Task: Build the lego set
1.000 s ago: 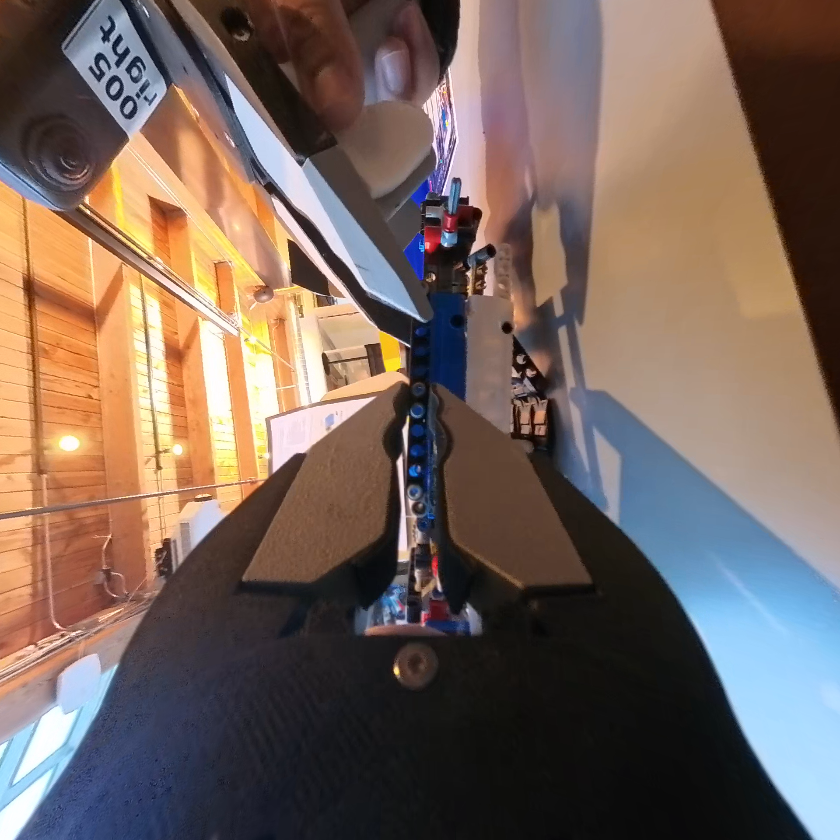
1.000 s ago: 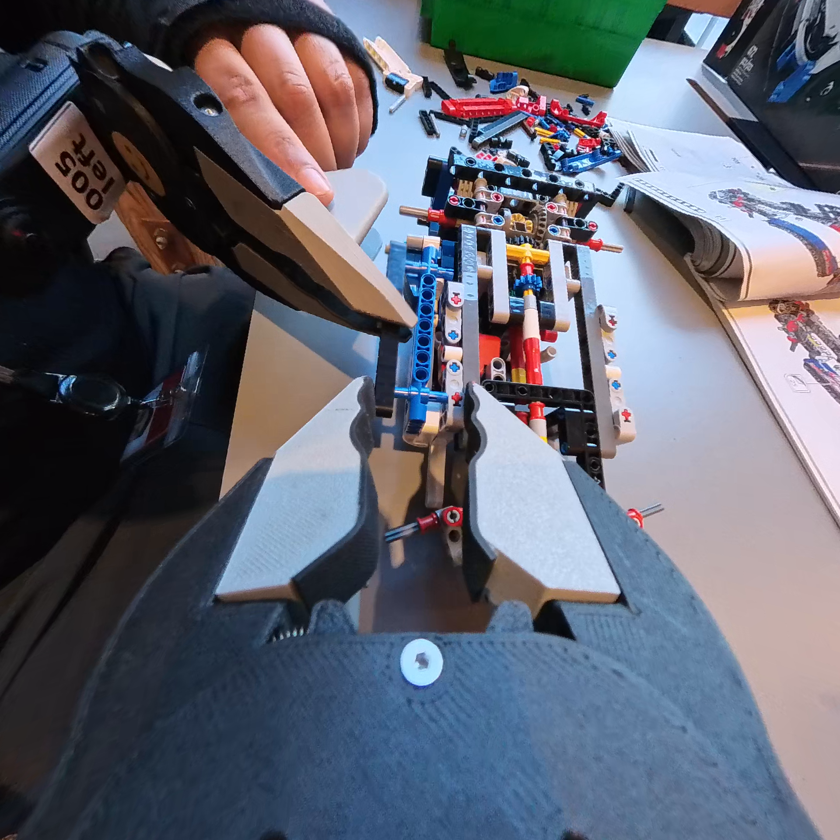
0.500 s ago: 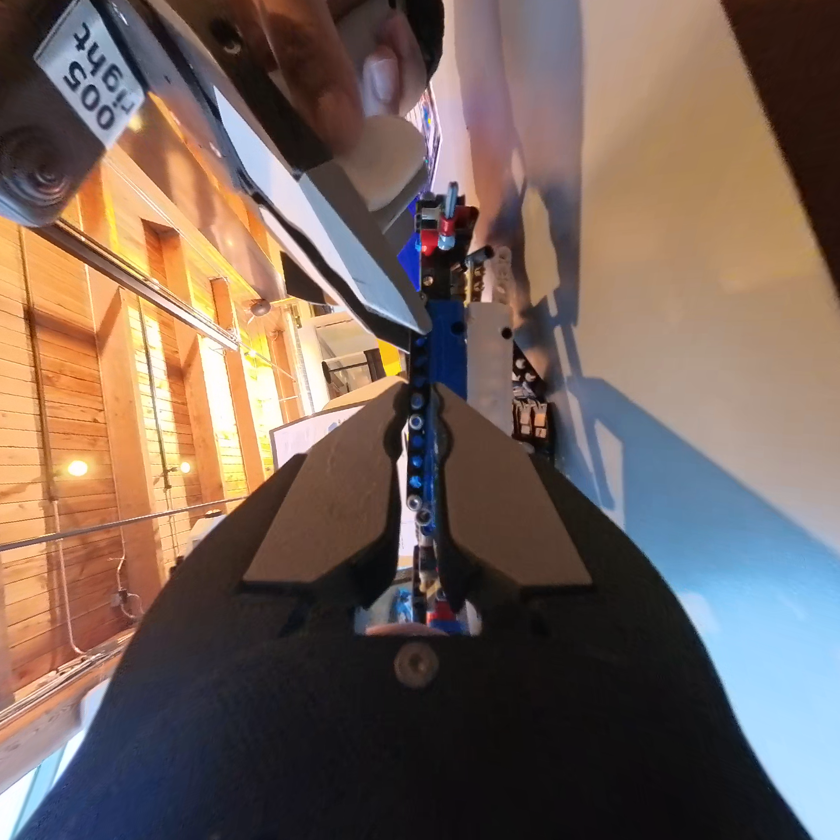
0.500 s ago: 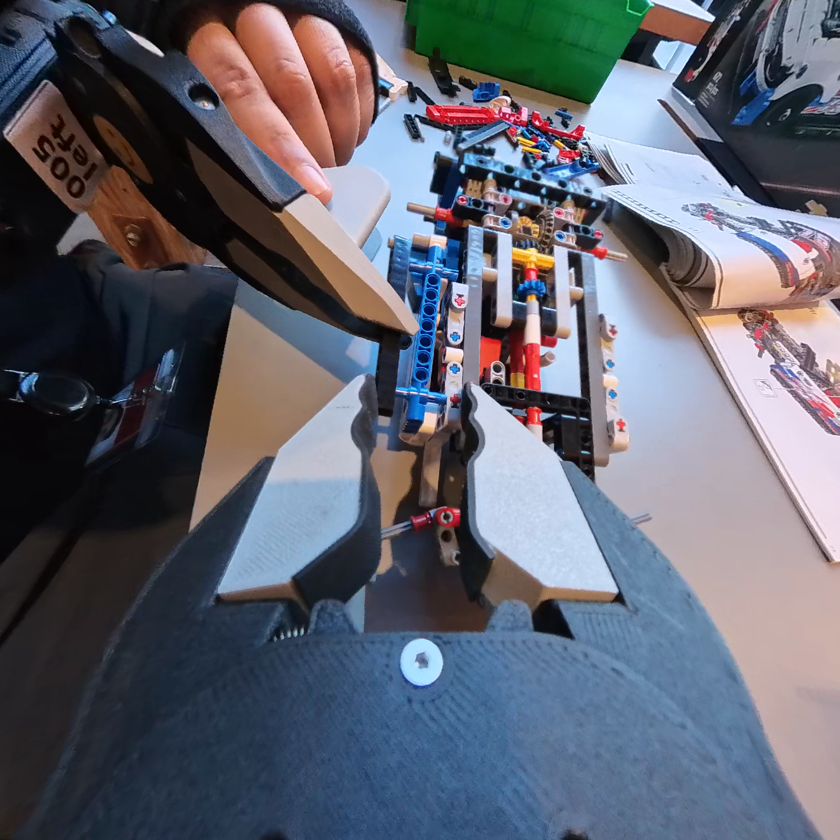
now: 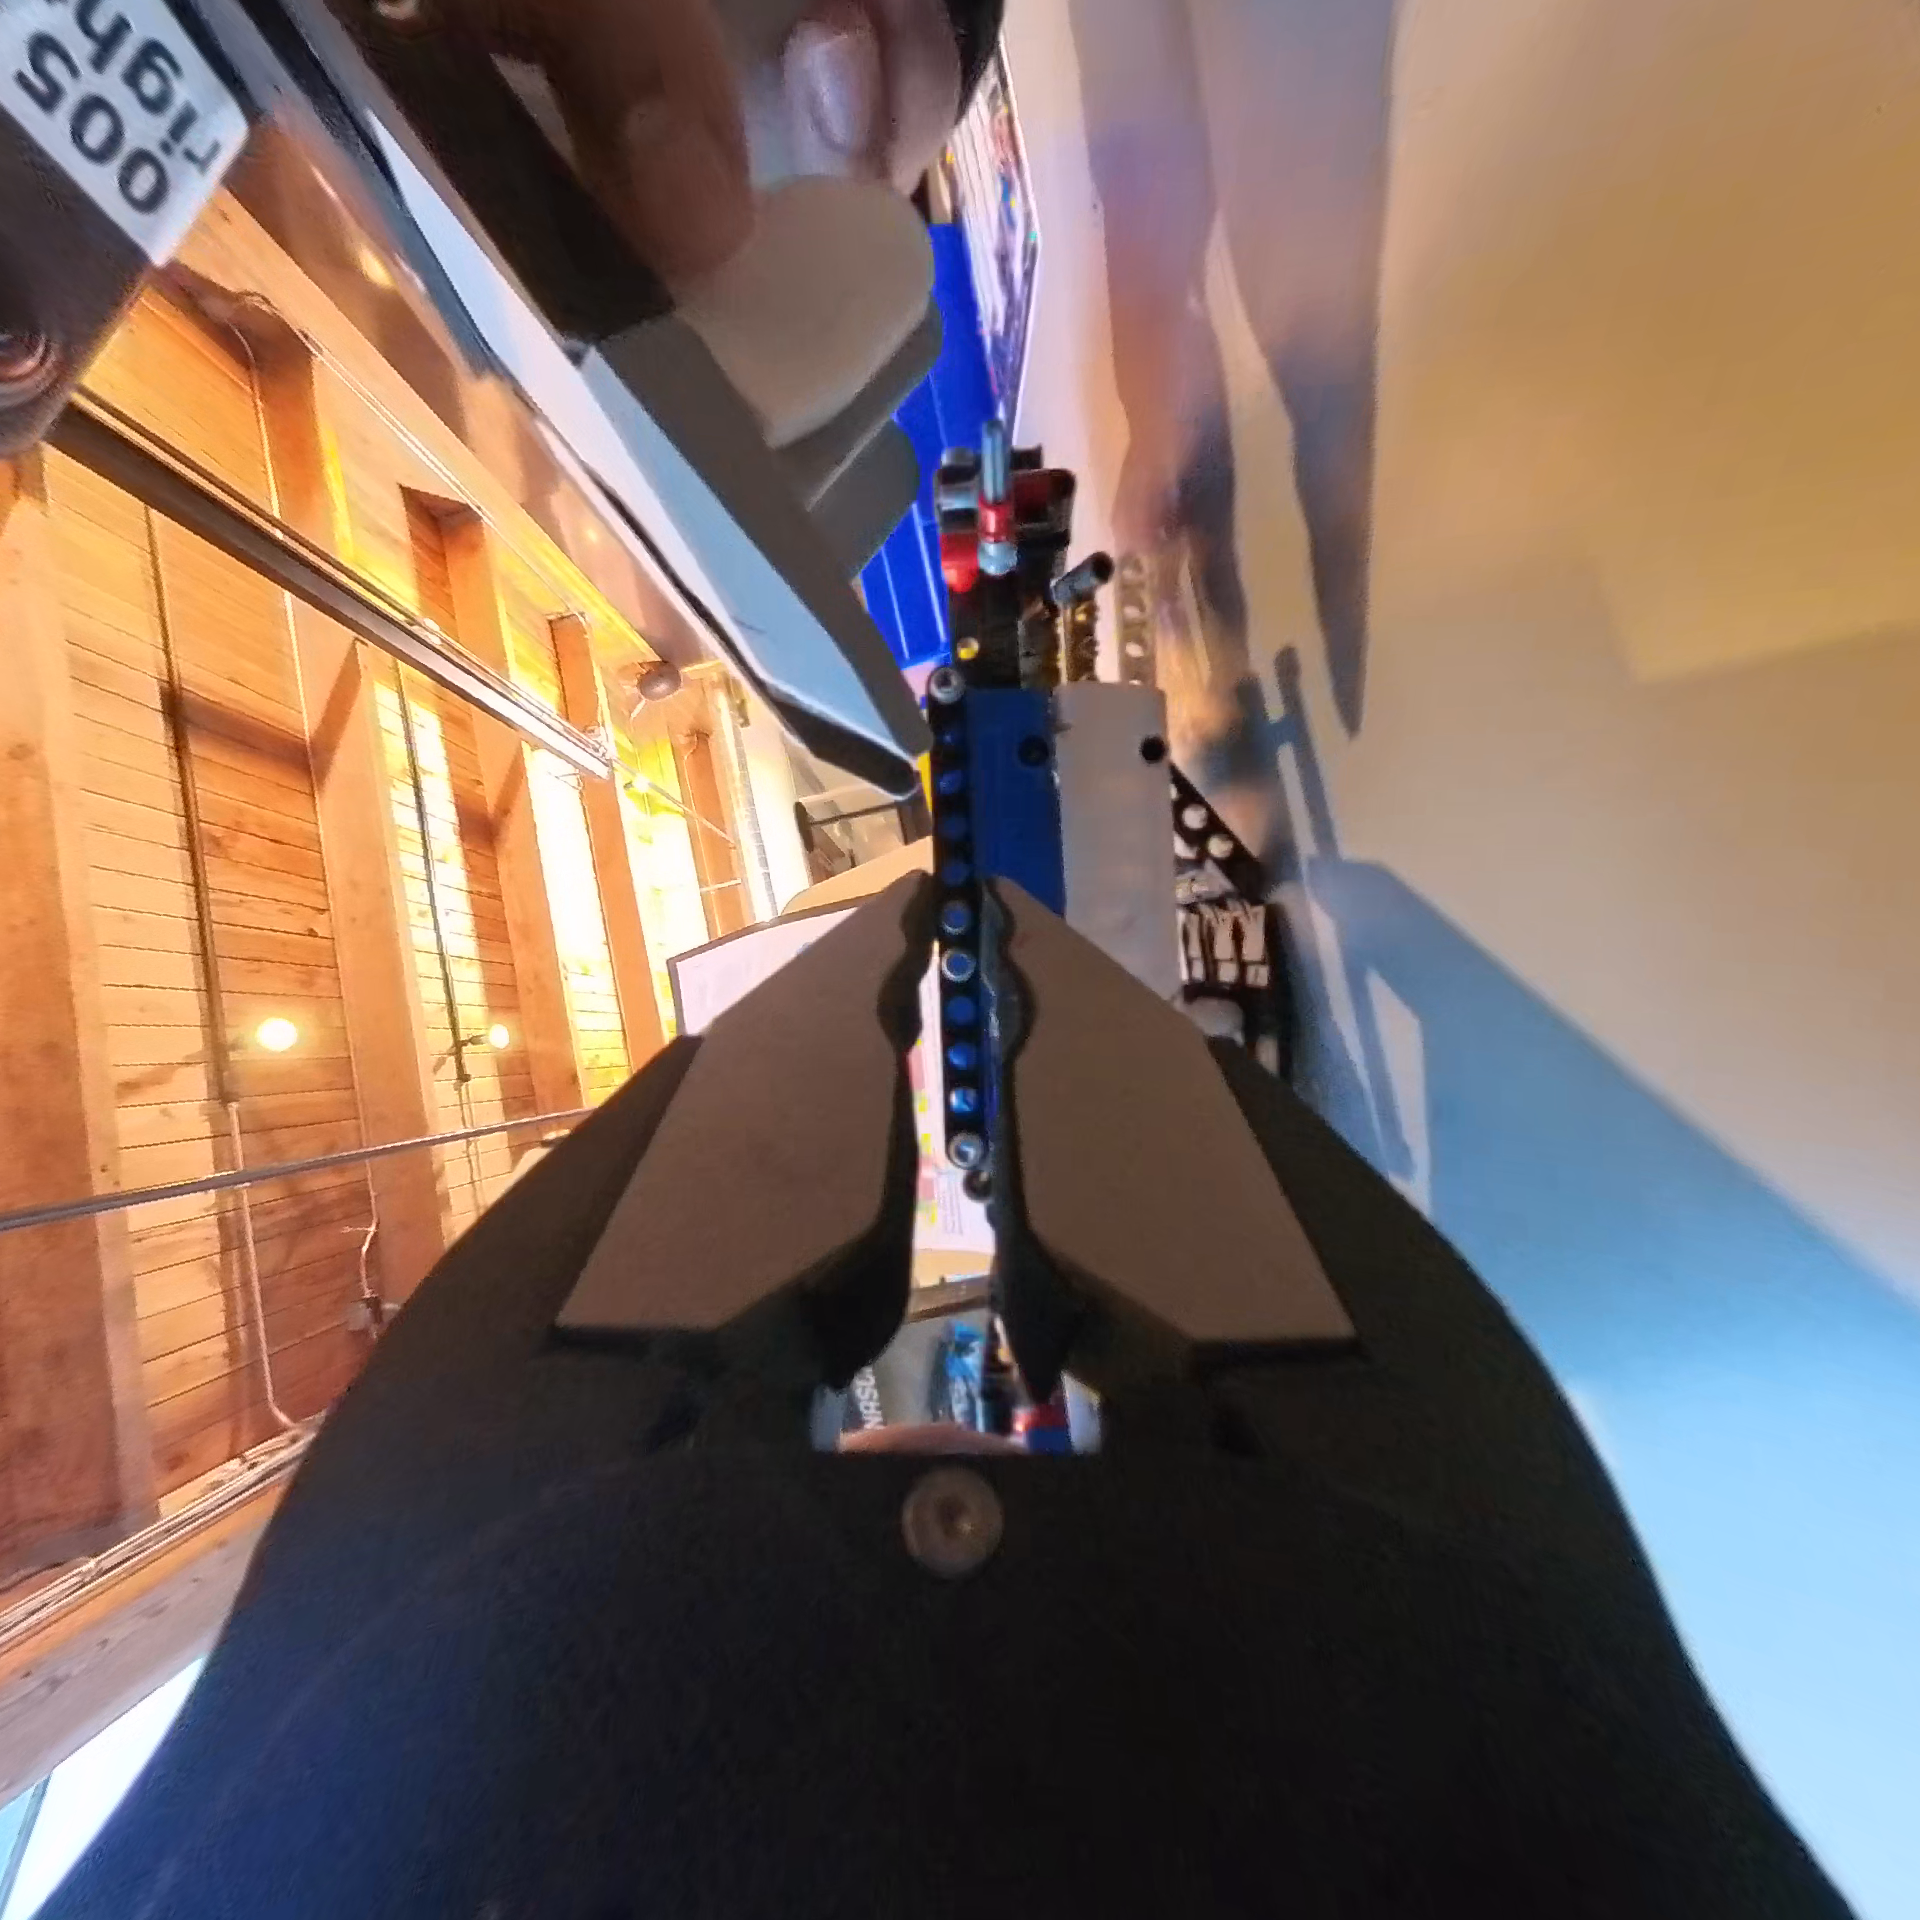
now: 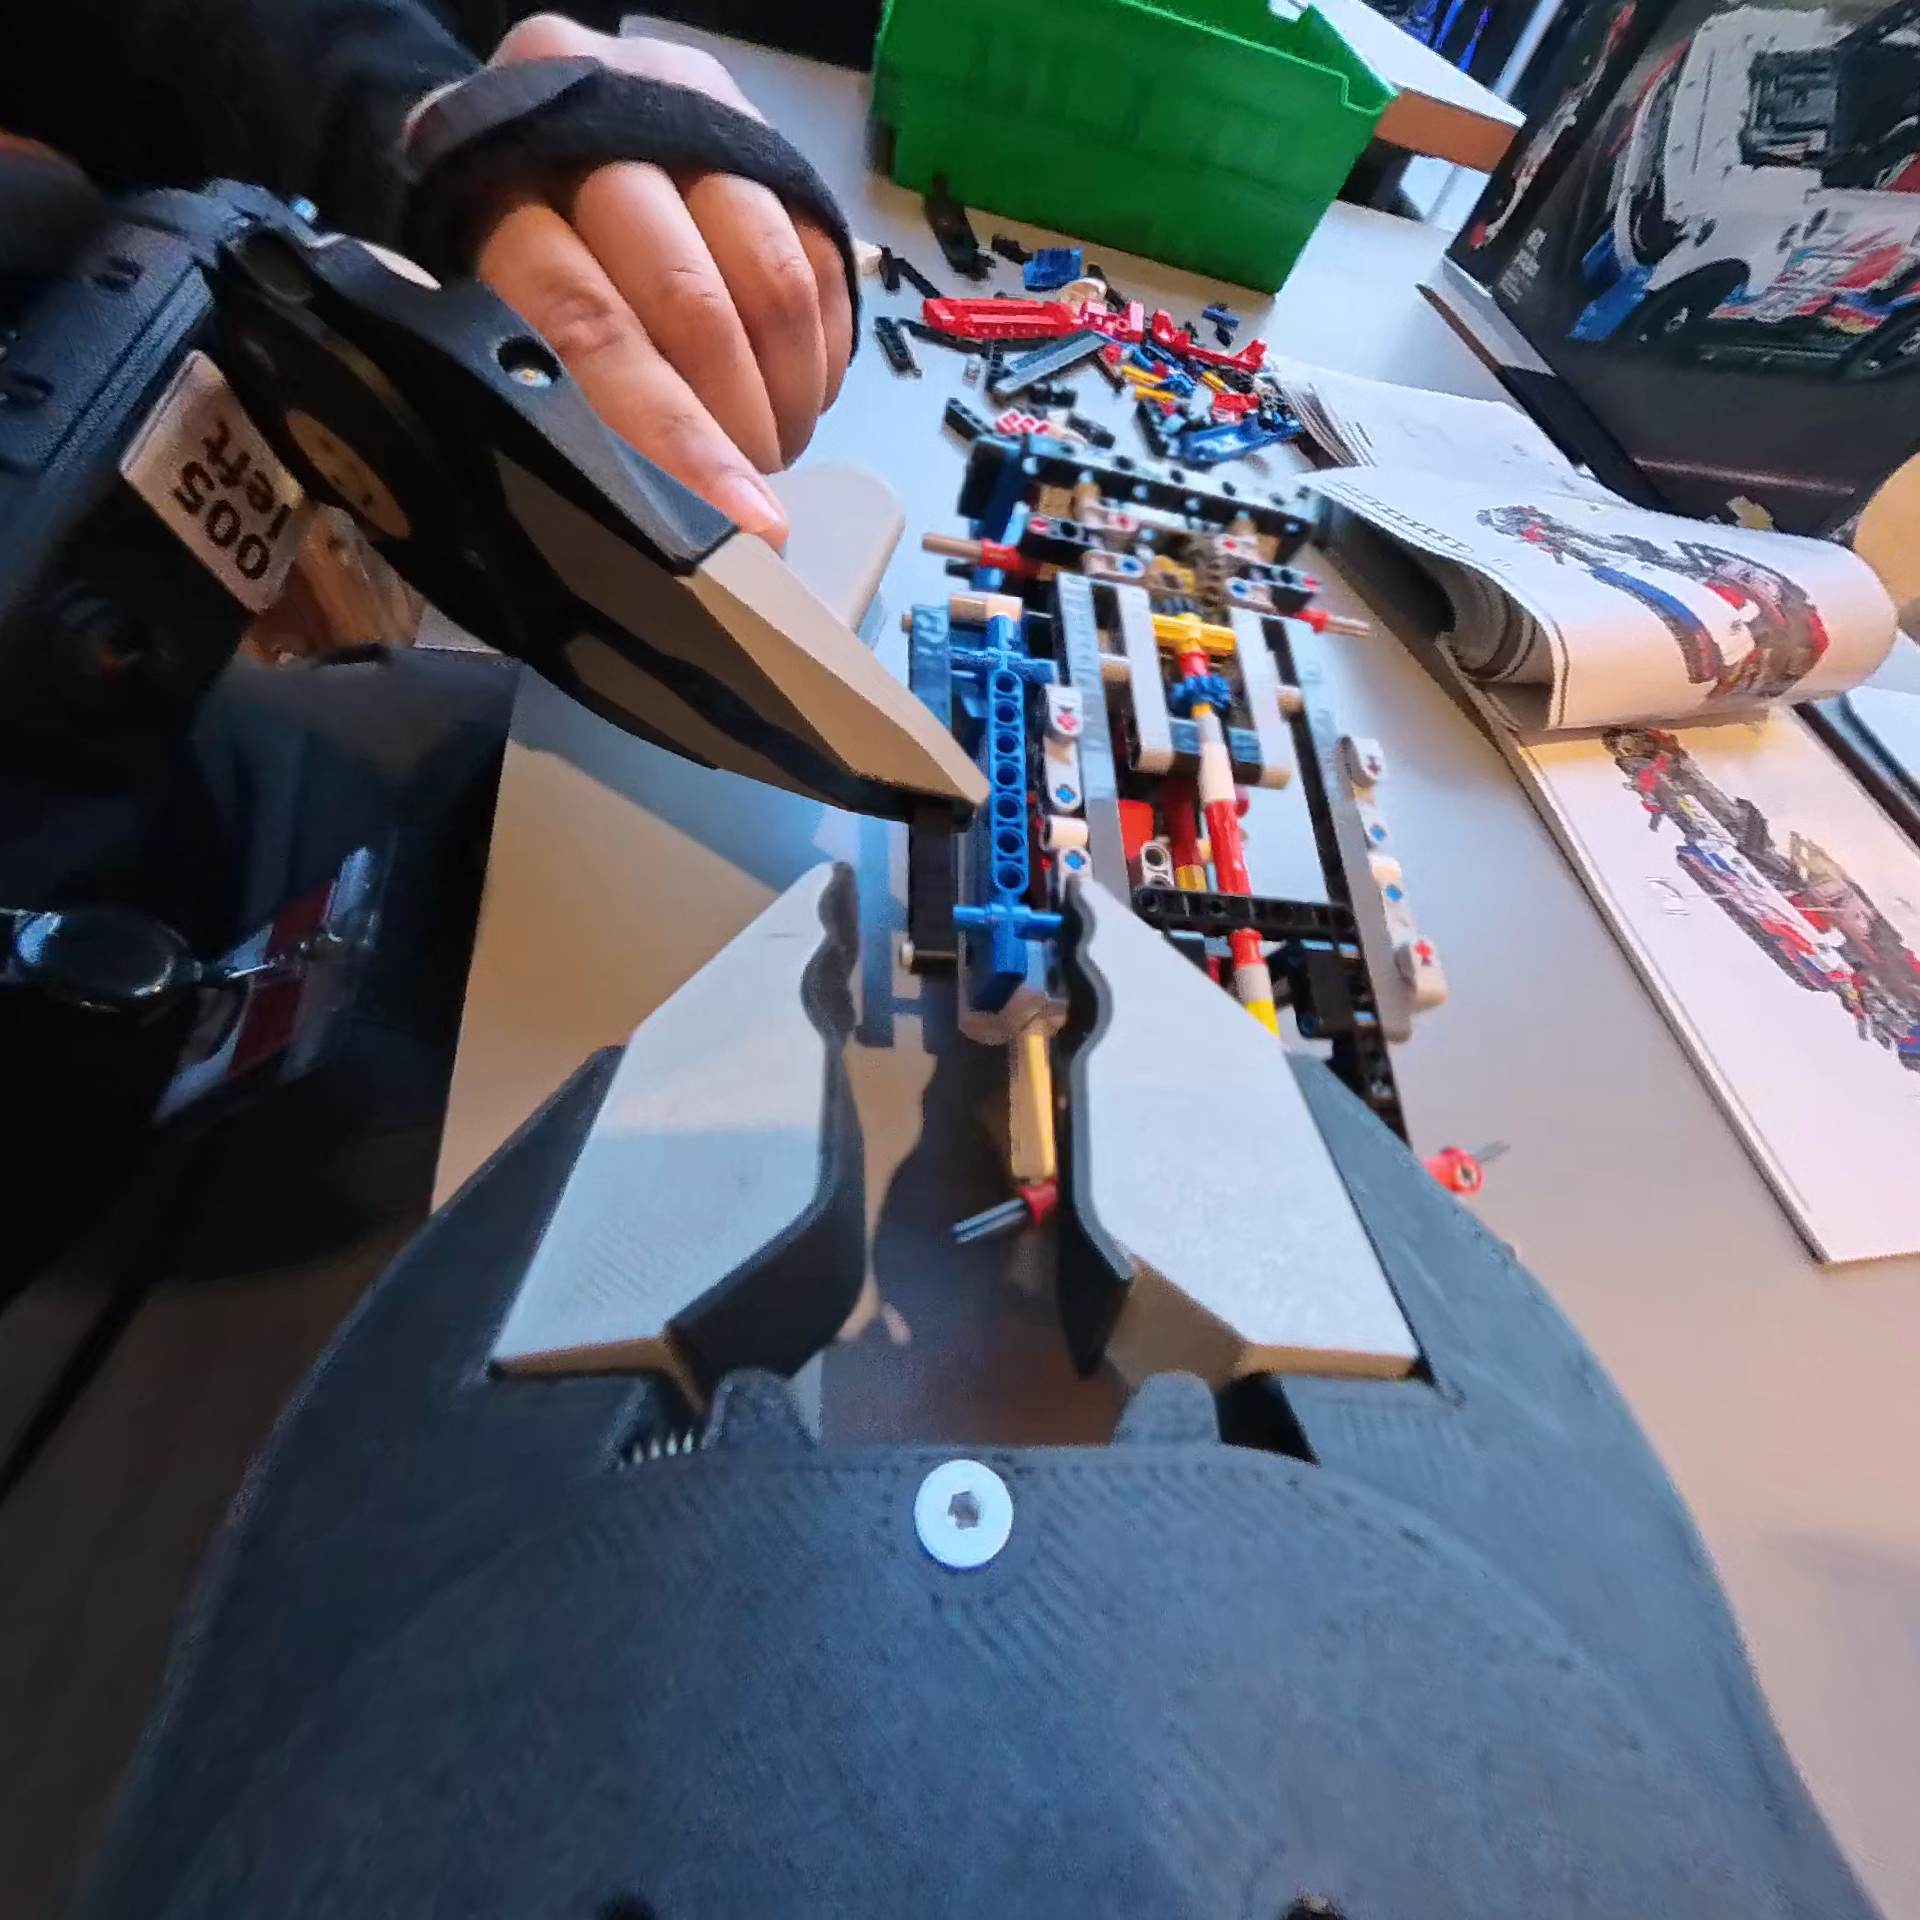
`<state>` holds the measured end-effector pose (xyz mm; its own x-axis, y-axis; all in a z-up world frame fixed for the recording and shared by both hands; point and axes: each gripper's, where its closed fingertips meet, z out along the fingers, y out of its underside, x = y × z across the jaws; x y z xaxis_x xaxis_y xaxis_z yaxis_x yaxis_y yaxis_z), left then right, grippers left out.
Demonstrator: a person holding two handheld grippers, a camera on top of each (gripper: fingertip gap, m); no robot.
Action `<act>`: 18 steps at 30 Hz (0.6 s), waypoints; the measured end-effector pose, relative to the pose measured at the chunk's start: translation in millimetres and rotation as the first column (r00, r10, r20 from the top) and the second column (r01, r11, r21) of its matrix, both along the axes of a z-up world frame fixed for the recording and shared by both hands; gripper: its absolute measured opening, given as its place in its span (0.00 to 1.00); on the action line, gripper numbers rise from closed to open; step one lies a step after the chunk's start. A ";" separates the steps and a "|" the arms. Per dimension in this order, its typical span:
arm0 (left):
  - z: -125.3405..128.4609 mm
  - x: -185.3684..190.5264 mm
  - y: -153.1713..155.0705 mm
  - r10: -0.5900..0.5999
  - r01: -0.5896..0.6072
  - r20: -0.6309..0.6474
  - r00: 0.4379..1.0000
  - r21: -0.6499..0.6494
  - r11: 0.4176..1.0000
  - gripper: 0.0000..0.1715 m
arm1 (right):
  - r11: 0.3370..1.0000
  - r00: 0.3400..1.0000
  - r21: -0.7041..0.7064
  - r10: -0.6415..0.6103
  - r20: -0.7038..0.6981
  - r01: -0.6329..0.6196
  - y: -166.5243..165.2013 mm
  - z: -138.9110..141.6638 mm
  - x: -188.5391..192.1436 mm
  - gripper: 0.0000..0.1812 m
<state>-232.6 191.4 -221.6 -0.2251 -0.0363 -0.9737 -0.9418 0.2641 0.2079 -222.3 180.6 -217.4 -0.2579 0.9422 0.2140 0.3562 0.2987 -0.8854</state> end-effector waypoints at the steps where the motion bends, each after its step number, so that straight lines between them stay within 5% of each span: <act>1: 0.9 -0.6 0.5 0.001 -0.001 -0.002 1.000 0.003 1.000 0.03 | 1.000 1.000 -0.004 -0.019 -0.002 0.019 3.4 0.7 -0.4 0.24; 5: 1.4 0.3 0.9 -0.004 0.004 -0.009 1.000 0.002 1.000 0.02 | 0.996 0.996 -0.017 -0.084 0.015 0.084 17.1 -2.6 -5.2 0.32; 18: -4.4 4.8 -0.8 -0.003 0.003 -0.011 1.000 0.003 1.000 0.03 | 0.998 0.994 0.015 -0.058 0.096 0.057 16.9 -13.8 -6.2 0.25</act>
<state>-227.8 190.6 -226.1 -0.2356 -0.0323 -0.9713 -0.9387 0.2664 0.2188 -228.4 197.5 -231.3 -0.2235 0.9535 0.2024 0.4569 0.2859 -0.8423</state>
